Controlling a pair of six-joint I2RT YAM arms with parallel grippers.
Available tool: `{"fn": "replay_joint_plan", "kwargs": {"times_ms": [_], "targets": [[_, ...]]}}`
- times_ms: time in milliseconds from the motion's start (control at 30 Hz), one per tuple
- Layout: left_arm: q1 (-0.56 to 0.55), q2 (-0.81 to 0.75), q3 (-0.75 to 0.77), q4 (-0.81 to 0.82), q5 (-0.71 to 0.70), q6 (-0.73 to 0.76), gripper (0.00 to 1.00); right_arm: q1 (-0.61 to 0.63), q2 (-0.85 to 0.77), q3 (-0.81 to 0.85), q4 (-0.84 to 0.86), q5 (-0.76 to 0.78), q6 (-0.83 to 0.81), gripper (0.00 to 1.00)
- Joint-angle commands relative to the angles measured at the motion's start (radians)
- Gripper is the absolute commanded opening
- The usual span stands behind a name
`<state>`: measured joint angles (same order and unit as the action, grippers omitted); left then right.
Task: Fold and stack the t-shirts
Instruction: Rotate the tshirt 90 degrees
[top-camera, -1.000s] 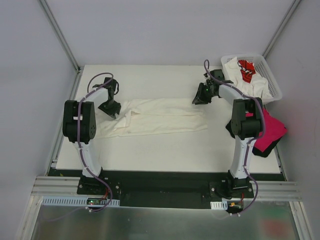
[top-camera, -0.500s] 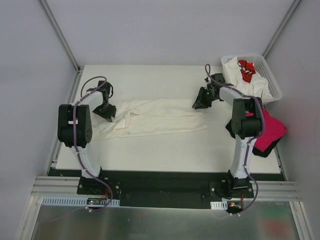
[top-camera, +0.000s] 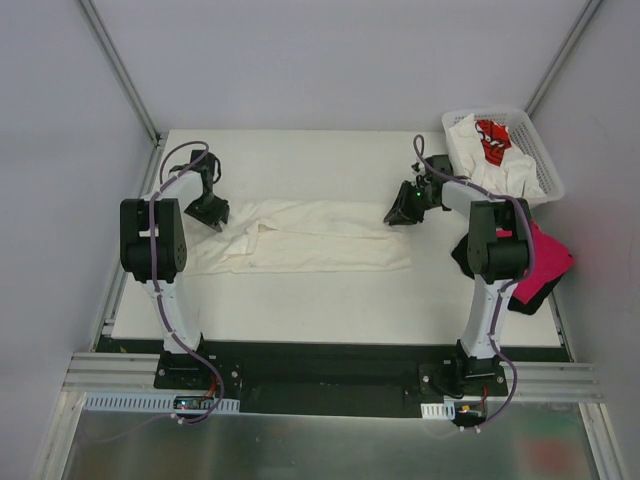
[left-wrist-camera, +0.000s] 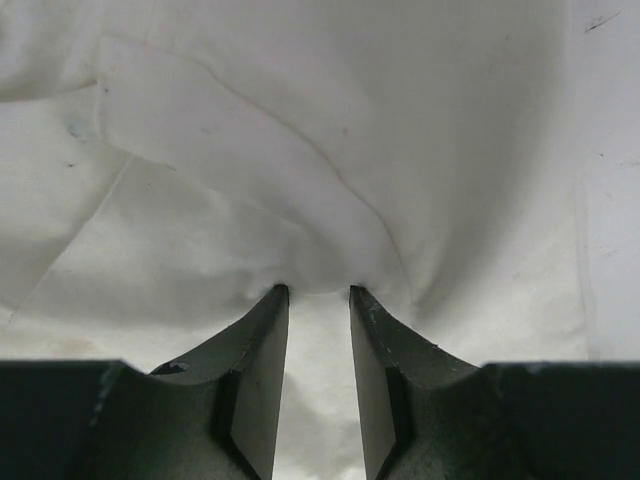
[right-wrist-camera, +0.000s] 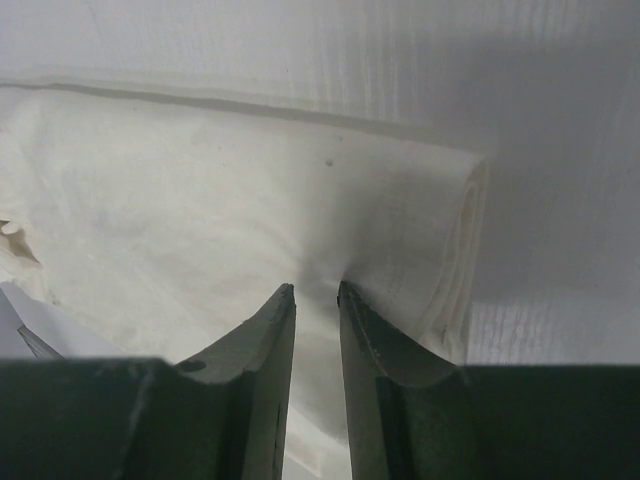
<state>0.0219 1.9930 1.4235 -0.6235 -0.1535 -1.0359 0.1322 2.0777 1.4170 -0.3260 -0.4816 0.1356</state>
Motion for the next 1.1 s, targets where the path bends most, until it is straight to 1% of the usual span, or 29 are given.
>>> {"fn": "replay_joint_plan", "kwargs": {"times_ms": [0,100,167,367,567,700,767,800,867,900,967,1000,1067], "targets": [[0.029,0.003,-0.047,0.031,0.067,0.002,0.3,0.009,-0.054,-0.033,-0.056,0.018,0.007,0.28],[0.068,0.023,-0.08,0.08,0.149,-0.01,0.29,0.012,-0.076,-0.046,-0.056,0.009,0.01,0.28],[0.078,0.044,-0.071,0.08,0.152,-0.001,0.27,0.02,-0.093,-0.052,-0.061,0.008,0.007,0.28],[0.079,0.029,-0.032,0.079,0.137,0.017,0.27,0.061,-0.151,-0.133,-0.061,0.012,0.013,0.28],[0.081,0.064,0.07,0.079,0.144,0.031,0.27,0.132,-0.263,-0.246,-0.068,0.018,0.038,0.28],[0.084,0.124,0.19,0.071,0.152,0.051,0.27,0.188,-0.336,-0.312,-0.108,0.028,0.048,0.28],[0.088,0.167,0.239,0.059,0.186,0.074,0.26,0.213,-0.384,-0.355,-0.133,0.037,0.058,0.28],[0.09,0.182,0.294,0.051,0.196,0.083,0.26,0.221,-0.398,-0.372,-0.139,0.038,0.062,0.28],[0.093,0.233,0.346,0.031,0.207,0.109,0.26,0.242,-0.439,-0.395,-0.149,0.043,0.067,0.28],[0.095,0.253,0.409,0.021,0.212,0.118,0.26,0.25,-0.453,-0.423,-0.148,0.043,0.074,0.28],[0.096,0.309,0.466,0.005,0.238,0.135,0.26,0.277,-0.473,-0.443,-0.151,0.049,0.082,0.29],[0.096,0.332,0.527,-0.007,0.249,0.145,0.26,0.285,-0.487,-0.455,-0.151,0.051,0.09,0.28],[0.095,0.392,0.58,-0.018,0.281,0.157,0.26,0.314,-0.496,-0.466,-0.143,0.055,0.099,0.28]]}}
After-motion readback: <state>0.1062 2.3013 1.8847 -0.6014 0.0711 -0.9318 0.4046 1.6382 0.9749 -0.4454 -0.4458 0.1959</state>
